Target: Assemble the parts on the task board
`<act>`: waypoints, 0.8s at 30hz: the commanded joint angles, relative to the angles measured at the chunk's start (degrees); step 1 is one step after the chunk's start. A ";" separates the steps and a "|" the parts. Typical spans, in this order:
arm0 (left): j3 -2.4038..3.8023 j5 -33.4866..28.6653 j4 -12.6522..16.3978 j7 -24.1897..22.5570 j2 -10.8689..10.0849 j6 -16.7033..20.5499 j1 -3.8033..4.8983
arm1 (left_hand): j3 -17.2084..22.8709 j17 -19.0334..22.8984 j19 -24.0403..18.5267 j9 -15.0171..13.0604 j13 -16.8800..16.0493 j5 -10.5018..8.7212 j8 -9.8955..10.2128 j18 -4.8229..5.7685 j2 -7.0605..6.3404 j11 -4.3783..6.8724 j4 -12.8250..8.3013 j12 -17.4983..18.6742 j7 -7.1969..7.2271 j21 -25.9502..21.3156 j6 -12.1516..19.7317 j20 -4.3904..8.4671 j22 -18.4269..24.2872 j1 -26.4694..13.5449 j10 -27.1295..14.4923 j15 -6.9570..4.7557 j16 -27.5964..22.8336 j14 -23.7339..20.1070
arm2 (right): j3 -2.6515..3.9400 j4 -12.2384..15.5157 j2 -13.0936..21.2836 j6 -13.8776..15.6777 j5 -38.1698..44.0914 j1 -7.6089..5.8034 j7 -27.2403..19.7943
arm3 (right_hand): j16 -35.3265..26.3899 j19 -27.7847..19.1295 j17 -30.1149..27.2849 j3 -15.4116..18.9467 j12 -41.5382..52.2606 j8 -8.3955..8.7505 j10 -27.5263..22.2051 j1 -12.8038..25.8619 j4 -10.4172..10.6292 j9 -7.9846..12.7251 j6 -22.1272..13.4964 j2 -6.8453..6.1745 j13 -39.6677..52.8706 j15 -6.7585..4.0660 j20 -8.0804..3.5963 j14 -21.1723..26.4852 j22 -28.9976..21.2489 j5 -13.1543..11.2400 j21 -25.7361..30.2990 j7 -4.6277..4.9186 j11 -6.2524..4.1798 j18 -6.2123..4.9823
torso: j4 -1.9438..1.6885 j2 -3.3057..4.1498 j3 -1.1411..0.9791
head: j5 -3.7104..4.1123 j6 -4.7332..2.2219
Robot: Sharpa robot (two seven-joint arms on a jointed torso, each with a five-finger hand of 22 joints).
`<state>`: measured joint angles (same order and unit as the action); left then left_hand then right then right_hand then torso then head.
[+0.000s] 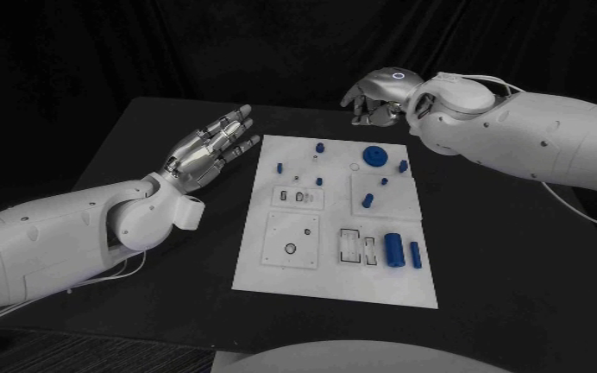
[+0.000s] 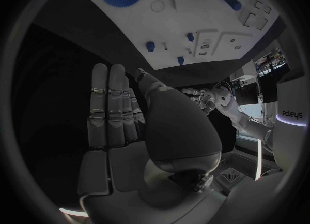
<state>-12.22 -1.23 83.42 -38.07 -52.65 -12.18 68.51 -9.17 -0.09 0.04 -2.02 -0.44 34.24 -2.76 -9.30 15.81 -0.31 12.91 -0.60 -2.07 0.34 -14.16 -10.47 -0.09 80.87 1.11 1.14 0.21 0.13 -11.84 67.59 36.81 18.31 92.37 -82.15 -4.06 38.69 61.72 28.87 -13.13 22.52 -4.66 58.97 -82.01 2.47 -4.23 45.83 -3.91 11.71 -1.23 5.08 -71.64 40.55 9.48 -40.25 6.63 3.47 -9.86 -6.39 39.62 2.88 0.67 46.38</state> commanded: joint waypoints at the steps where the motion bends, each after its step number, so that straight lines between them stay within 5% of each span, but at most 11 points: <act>1: 0.05 0.01 0.28 -0.37 0.05 0.04 -0.05 | 0.18 0.09 -0.04 -0.06 -0.03 0.45 -0.36 -1.00 -0.03 0.05 -0.43 -0.21 -0.02 -0.34 -0.38 -0.30 0.09 0.68 -0.10 0.50 -0.21 -0.13 | -0.02 1.35 2.10 -3.66 1.66 -0.40 2.22 | 18.20 0.18 20.05 3.55 25.97 0.61 -10.60 1.65 0.61 0.05 -1.55 1.04 21.00 -0.79 -0.44 -2.67 2.14 -0.53 -0.92 -1.56 -1.42 -0.35 | 0.10 -0.12 0.14 | 0.23 -0.39; 2: 0.05 0.01 0.25 -0.40 0.11 -0.02 -0.05 | 0.18 0.09 -0.04 -0.06 -0.03 0.45 -0.36 -1.00 -0.03 0.05 -0.43 -0.21 -0.02 -0.34 -0.38 -0.30 0.09 0.68 -0.10 0.50 -0.21 -0.13 | -0.03 1.56 2.69 -4.91 2.12 -0.38 2.68 | 23.02 0.64 26.13 3.82 34.61 0.62 -16.58 2.83 2.08 -0.03 -1.55 2.38 28.67 -0.60 -0.42 -2.46 4.66 -0.64 -2.69 -1.44 -1.18 -0.27 | 0.06 -0.17 0.23 | 0.42 -0.33; 3: 0.05 0.01 0.22 -0.43 0.16 -0.05 -0.06 | 0.22 0.09 -0.04 -0.06 -0.04 0.50 -0.36 -1.00 -0.03 0.02 -0.48 -0.24 -0.03 -0.34 -0.36 -0.31 0.09 0.70 -0.06 0.53 -0.21 -0.13 | -0.03 1.71 3.04 -5.60 2.35 -0.34 2.96 | 29.37 2.09 33.91 4.16 42.70 0.66 -11.49 2.19 1.56 -0.03 -1.74 1.58 37.51 -0.44 -0.42 -5.10 8.18 -0.72 -5.94 -1.31 -1.57 0.35 | 0.10 -0.17 0.24 | 0.46 -0.30; 4: 0.05 0.01 0.19 -0.45 0.22 -0.10 -0.06 | 0.22 0.09 -0.04 -0.06 -0.04 0.50 -0.36 -1.00 -0.03 0.02 -0.48 -0.24 -0.03 -0.34 -0.36 -0.31 0.09 0.70 -0.06 0.53 -0.21 -0.13 | -0.03 1.88 3.40 -6.24 2.55 -0.27 3.23 | 33.56 2.90 39.21 4.53 50.60 0.60 -5.94 2.43 1.96 -0.07 -1.89 1.54 47.43 0.15 -0.86 -6.18 11.58 -0.78 -8.87 -1.19 -1.67 0.40 | 0.11 -0.16 0.22 | 0.50 -0.31; 5: 0.05 0.01 0.12 -0.46 0.31 -0.21 -0.08 | 0.25 0.09 -0.04 -0.04 -0.05 0.54 -0.33 -1.00 -0.02 0.01 -0.52 -0.26 -0.02 -0.34 -0.23 -0.31 0.09 0.71 -0.04 0.56 -0.21 -0.13 | -0.03 2.22 4.02 -7.13 2.82 -0.08 3.64 | 40.50 6.38 47.48 5.33 59.75 0.67 9.08 3.30 2.51 -0.06 -2.26 1.27 61.37 -0.41 -0.38 -10.23 18.45 -1.30 -15.90 -0.92 -1.52 2.22 | 0.24 -0.14 0.22 | 0.42 -0.37; 7: 0.05 0.01 0.01 -0.47 0.43 -0.36 -0.11 | 0.30 0.09 -0.04 -0.03 -0.10 0.57 -0.33 -1.00 -0.01 0.00 -0.56 -0.35 0.00 -0.34 -0.21 -0.31 0.09 0.73 0.07 0.60 -0.21 -0.13 | -0.03 2.70 4.95 -8.04 3.15 0.35 4.10 | 44.16 8.00 52.06 5.85 63.23 0.51 15.58 3.79 2.91 -0.22 -1.77 1.39 67.54 -0.32 -0.28 -12.29 23.22 -1.52 -20.46 -0.76 -1.68 2.92 | 0.46 -0.12 0.24 | 0.23 -0.45; 8: 0.05 0.01 -0.02 -0.46 0.44 -0.39 -0.12 | 0.31 0.09 -0.04 -0.04 -0.15 0.58 -0.33 -1.00 0.00 -0.01 -0.57 -0.44 0.00 -0.34 -0.23 -0.32 0.09 0.73 0.18 0.61 -0.21 -0.13 | -0.03 2.78 5.17 -8.16 3.24 0.49 4.17 | 49.26 12.41 58.43 6.39 66.89 -0.30 28.28 4.69 3.52 -0.80 0.02 1.67 76.39 -0.59 -0.61 -16.58 29.92 -1.53 -27.71 -0.84 -2.11 4.20 | 0.35 -0.20 0.41 | 0.27 -0.40; 9: 0.05 0.01 -0.06 -0.43 0.46 -0.45 -0.14 | 0.33 0.09 -0.04 -0.03 -0.20 0.60 -0.32 -1.00 0.01 -0.01 -0.58 -0.53 0.01 -0.34 -0.19 -0.32 0.09 0.74 0.28 0.63 -0.21 -0.13 | -0.03 2.84 5.46 -8.28 3.35 0.72 4.27 | 50.96 13.69 60.66 6.65 67.48 -0.61 31.03 4.96 3.68 -1.07 0.74 1.57 78.29 -0.81 -0.66 -18.05 31.91 -1.58 -29.86 -1.01 -2.12 4.66 | 0.41 -0.19 0.43 | 0.23 -0.36; 17: 0.04 0.02 -0.38 -0.28 0.71 -0.85 -0.29 | 0.36 0.09 -0.04 -0.02 -0.22 0.61 -0.31 -1.00 0.01 -0.03 -0.60 -0.58 0.01 -0.34 -0.15 -0.32 0.09 0.74 0.33 0.65 -0.21 -0.13 | -0.04 1.62 5.98 -7.83 3.68 2.62 4.68 | 51.31 20.17 61.13 7.74 67.48 -1.75 31.03 7.16 5.24 -2.80 4.49 1.66 78.29 -1.71 -1.55 -18.36 40.93 -0.25 -39.65 -1.55 -3.02 6.77 | 0.45 -0.19 0.41 | 0.60 -0.46; 20: 0.04 0.02 -0.43 -0.26 0.80 -1.00 -0.32 | 0.40 0.09 -0.04 -0.02 -0.22 0.64 -0.30 -1.00 0.01 -0.04 -0.63 -0.57 0.02 -0.34 -0.11 -0.32 0.09 0.75 0.31 0.70 -0.21 -0.13 | -0.04 0.65 5.79 -7.33 3.72 3.46 4.54 | 51.31 21.89 61.13 7.73 67.48 -1.69 31.03 7.27 5.37 -3.19 5.05 1.56 78.29 -1.94 -1.78 -18.36 42.87 0.33 -41.84 -1.67 -3.22 7.35 | 0.12 -0.27 0.34 | 0.79 -0.45; 24: 0.04 0.02 -0.45 -0.18 0.75 -1.16 -0.35 | 0.40 0.09 -0.04 -0.02 -0.22 0.64 -0.30 -1.00 0.01 -0.04 -0.63 -0.57 0.02 -0.34 -0.11 -0.32 0.09 0.75 0.31 0.70 -0.21 -0.13 | -0.03 -0.68 5.27 -6.35 3.74 4.50 4.03 | 51.31 22.60 61.13 7.69 67.48 -1.01 31.03 7.28 5.39 -3.08 4.32 1.43 78.29 -2.28 -2.05 -18.36 43.66 0.65 -42.72 -1.64 -3.19 7.59 | 0.46 -0.38 0.41 | 0.51 -0.34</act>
<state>-12.23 -1.22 82.91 -37.80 -51.94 -12.40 68.23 -8.90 -0.05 0.03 -2.01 -0.60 34.62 -2.76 -9.31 15.63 -0.31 12.64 -0.86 -2.16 0.34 -14.24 -10.47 -0.09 81.05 1.11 1.34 0.21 -0.08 -11.90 67.29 42.20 11.39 95.32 -77.95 -0.92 89.85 83.65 74.94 -5.46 89.81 -5.99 84.03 -75.22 7.50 -7.36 50.65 -2.26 74.94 -2.98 3.08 -84.03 74.95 9.94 -82.78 5.03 0.49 -3.09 -6.09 39.34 3.26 1.35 45.92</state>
